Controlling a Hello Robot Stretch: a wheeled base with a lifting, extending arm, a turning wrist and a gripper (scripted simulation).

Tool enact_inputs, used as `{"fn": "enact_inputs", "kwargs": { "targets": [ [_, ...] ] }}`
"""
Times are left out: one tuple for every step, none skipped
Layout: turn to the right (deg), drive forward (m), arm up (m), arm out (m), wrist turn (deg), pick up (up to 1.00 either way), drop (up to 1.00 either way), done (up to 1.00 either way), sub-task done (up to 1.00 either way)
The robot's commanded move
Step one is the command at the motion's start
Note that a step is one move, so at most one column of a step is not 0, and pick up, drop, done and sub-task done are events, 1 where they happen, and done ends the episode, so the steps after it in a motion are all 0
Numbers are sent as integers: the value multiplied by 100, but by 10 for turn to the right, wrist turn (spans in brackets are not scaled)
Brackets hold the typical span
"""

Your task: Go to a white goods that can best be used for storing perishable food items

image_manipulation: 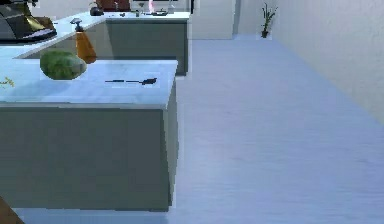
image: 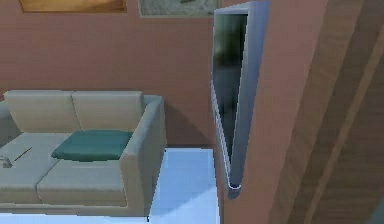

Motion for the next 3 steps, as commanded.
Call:
{"fn": "enact_inputs", "kwargs": {
  "targets": [
    [-450, 0, 0, 0, 0, 0, 0, 0, 0],
    [-450, 0, 0, 0, 0, 0, 0, 0, 0],
    [-180, 0, 0, 0, 0, 0, 0, 0, 0]
  ]
}}
